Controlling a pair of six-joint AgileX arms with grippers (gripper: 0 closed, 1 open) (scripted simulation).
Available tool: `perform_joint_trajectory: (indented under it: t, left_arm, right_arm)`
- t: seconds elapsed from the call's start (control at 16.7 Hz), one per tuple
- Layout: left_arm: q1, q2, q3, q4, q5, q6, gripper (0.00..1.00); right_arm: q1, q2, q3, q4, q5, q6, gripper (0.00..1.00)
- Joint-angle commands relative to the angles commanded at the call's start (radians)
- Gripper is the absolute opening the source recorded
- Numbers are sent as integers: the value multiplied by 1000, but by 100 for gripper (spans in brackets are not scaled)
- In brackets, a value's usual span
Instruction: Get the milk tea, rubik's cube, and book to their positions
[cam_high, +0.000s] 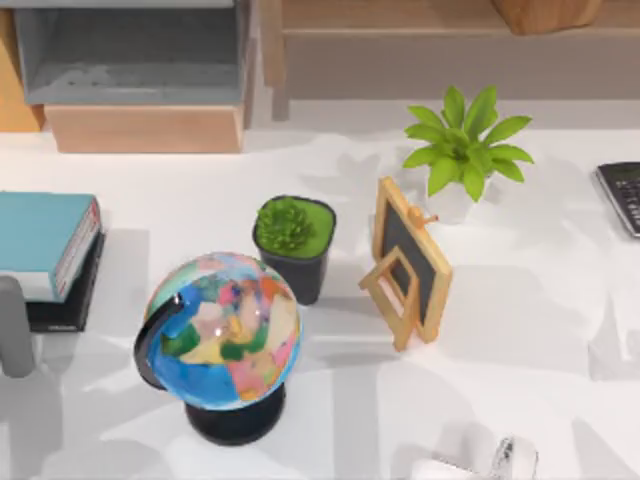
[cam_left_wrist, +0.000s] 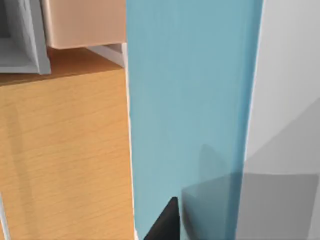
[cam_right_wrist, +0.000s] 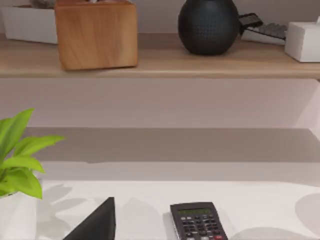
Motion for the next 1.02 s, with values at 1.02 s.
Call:
perform_joint_trajectory:
  t: [1.02]
  left_arm:
    - [-2,44,4,17,-5,-5,8]
  right_arm:
    - [0,0,0,0,0,0,100]
